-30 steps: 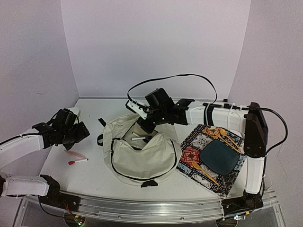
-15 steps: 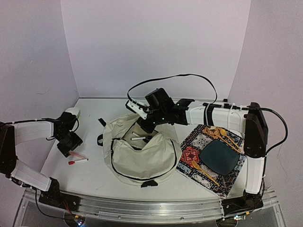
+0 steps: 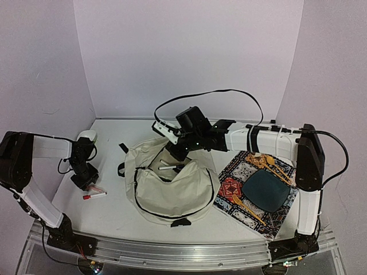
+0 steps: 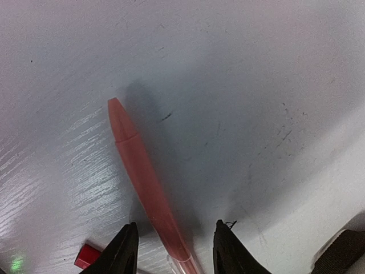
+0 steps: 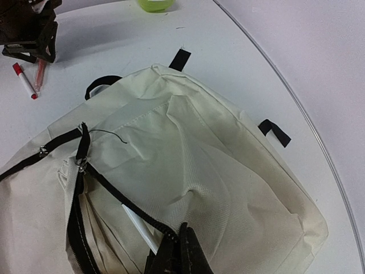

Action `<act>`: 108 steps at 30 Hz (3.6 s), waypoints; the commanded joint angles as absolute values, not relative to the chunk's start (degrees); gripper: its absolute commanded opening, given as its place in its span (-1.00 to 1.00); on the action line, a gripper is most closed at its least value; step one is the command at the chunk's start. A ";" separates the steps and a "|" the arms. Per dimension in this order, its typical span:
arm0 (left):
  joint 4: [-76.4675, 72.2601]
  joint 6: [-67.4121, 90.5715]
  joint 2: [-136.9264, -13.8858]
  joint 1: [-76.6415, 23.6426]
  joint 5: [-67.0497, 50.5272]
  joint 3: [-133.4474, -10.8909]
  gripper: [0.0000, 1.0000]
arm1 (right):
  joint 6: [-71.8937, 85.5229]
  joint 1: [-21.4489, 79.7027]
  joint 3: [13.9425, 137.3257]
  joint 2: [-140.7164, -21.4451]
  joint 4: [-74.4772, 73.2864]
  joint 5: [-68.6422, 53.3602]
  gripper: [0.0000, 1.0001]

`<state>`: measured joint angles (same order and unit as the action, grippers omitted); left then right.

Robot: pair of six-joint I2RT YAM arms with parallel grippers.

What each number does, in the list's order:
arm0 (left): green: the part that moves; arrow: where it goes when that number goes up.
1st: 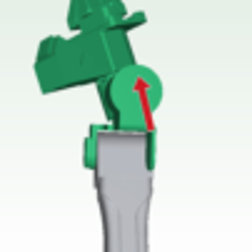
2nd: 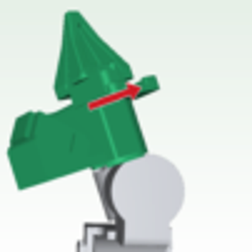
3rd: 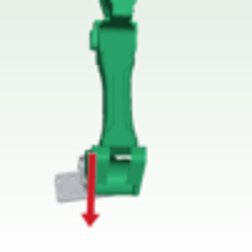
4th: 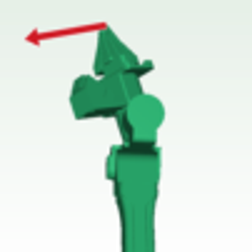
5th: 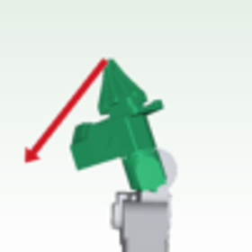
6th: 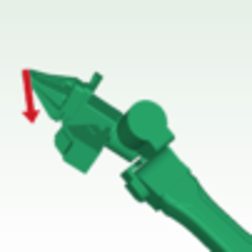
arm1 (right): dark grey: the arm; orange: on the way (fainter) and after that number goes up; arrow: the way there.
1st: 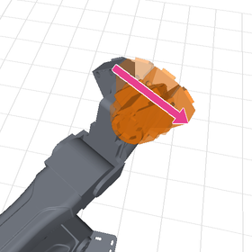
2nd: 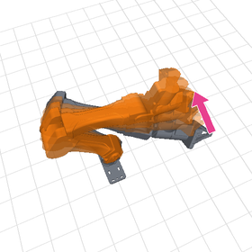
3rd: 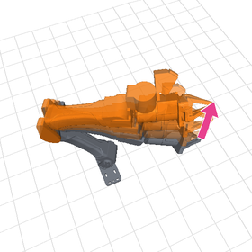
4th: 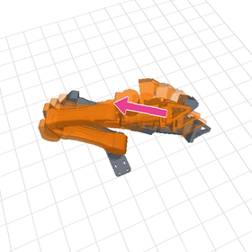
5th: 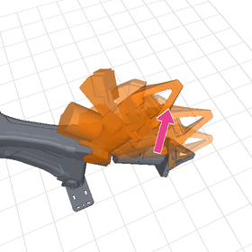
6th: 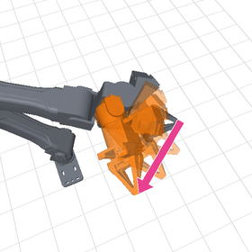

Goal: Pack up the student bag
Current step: Pick up the pen at the center of the board, then place the pen in the student bag.

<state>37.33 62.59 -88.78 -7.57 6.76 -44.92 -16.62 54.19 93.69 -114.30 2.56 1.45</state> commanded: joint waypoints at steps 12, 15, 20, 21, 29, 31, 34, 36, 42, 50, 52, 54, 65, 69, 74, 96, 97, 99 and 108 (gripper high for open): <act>39.65 61.35 -100.06 -5.70 1.32 -50.71 -0.88 | -16.72 54.60 93.30 -108.28 8.87 0.91 -0.99; 39.58 60.54 -99.52 -5.71 1.16 -52.01 -1.00 | -16.78 54.66 93.21 -108.32 8.88 1.05 -0.99; 39.50 59.63 -94.11 -5.71 3.47 -53.90 -1.00 | -16.62 54.59 93.12 -108.39 8.96 1.00 -0.99; 39.44 59.54 -92.74 -5.71 3.89 -54.08 -1.00 | -16.61 54.59 93.20 -108.43 8.96 0.97 -0.99; 28.34 55.56 -77.60 -5.90 -2.72 -48.40 -1.00 | -16.50 54.66 94.07 -108.93 8.96 0.87 -0.99; 24.69 53.39 -72.79 -6.30 -4.69 -46.34 -1.00 | -16.38 54.64 94.20 -108.98 8.96 0.75 -0.99; 21.51 49.25 -67.56 -7.67 -5.83 -45.22 -1.00 | -16.33 54.63 94.27 -108.99 8.96 0.63 -0.99; 19.84 46.88 -64.46 -8.64 -6.89 -44.63 -1.00 | -16.31 54.62 94.39 -109.11 8.97 0.76 -0.99; 15.98 41.20 -60.32 -15.58 -6.89 -44.55 -1.00 | -16.17 54.65 94.82 -109.50 8.96 0.65 -0.99; 10.08 33.91 -60.70 -30.39 -2.04 -44.18 -1.00 | -15.84 54.63 95.10 -109.36 8.96 0.53 -0.99; 7.93 31.48 -60.76 -32.93 -2.62 -43.81 -1.00 | -15.77 54.65 95.13 -109.26 8.96 0.53 -0.99; 5.47 28.59 -60.94 -35.65 -3.54 -43.16 -1.00 | -15.65 54.61 95.10 -109.25 8.96 0.44 -0.99; -4.38 7.61 -65.47 -53.15 3.79 -41.47 -1.00 | -15.55 54.60 94.85 -108.70 8.96 0.44 -0.99; -11.60 -2.25 -66.16 -57.85 5.44 -38.70 -1.00 | -15.56 54.63 94.78 -108.46 8.97 0.44 -0.99; -18.36 -16.61 -68.34 -61.69 7.14 -36.23 -1.00 | -15.32 54.61 94.70 -108.33 8.89 0.48 -0.99; -22.50 -60.17 -82.37 -62.82 16.65 -38.68 -1.00 | -15.17 54.66 95.10 -107.92 8.50 0.44 -0.99; -22.50 -61.09 -83.29 -62.65 17.28 -39.17 -1.00 | -15.12 54.66 95.10 -107.94 8.45 0.44 -0.99; -22.50 -62.08 -83.94 -61.99 17.12 -40.04 -1.00 | -15.03 54.63 95.06 -107.89 8.44 -0.50 -0.99; -22.65 -64.12 -85.31 -58.96 13.21 -43.34 -1.00 | -14.68 54.60 95.06 -107.55 8.35 -1.31 -0.99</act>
